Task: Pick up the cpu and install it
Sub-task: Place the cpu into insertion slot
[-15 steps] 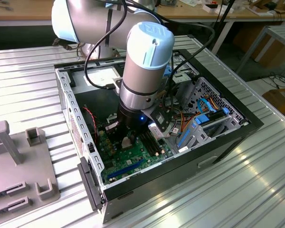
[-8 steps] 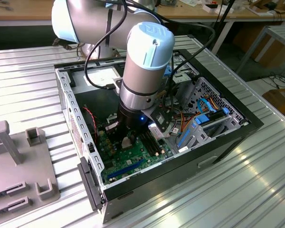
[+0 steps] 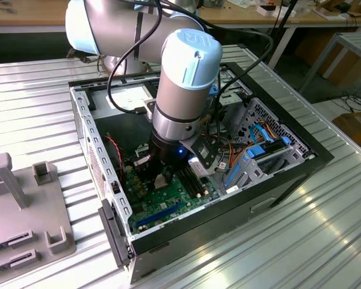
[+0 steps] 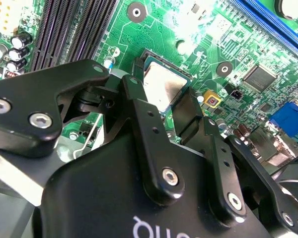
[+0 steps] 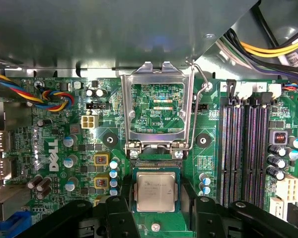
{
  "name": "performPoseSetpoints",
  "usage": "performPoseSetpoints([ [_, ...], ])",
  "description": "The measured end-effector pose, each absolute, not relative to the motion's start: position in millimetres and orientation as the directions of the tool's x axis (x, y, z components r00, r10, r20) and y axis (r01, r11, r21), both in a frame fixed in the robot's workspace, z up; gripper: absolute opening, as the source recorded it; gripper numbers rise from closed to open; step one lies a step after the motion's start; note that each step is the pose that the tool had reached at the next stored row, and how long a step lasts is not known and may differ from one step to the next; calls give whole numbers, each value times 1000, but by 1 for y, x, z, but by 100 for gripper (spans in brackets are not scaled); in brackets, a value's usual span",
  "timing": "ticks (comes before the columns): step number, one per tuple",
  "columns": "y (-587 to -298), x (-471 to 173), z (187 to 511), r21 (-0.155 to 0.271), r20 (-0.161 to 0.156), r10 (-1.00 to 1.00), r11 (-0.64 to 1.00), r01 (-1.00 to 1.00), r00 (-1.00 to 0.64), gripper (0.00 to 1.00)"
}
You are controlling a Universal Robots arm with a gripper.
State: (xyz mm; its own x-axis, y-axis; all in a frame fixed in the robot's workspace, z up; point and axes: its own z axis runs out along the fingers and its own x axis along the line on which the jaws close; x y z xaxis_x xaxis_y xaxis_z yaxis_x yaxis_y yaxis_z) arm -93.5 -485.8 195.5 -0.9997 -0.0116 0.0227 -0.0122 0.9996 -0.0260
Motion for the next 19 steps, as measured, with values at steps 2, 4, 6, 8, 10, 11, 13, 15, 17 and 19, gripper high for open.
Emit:
performPoseSetpoints([
  [2,-485,-93,196,-26,23,-12,1000,-12,-1000,47],
  [4,-485,-93,196,-27,23,-11,1000,-12,-1000,47],
  [6,-484,-93,196,-27,23,-11,1000,-11,-1000,47],
  [8,-482,-93,196,-26,23,-8,1000,-9,-1000,47],
  [10,-483,-93,196,-19,23,-9,1000,-9,-1000,47],
  [11,-484,-93,196,-17,22,-10,1000,-11,-1000,47],
  [13,-487,-93,196,-18,22,-11,1000,-11,-1000,47],
  [15,-487,-93,196,-18,23,-11,1000,-11,-1000,47],
  [17,-487,-93,196,-18,23,-11,1000,-12,-1000,47],
  [19,-485,-93,196,-18,23,-11,1000,-12,-1000,47],
])
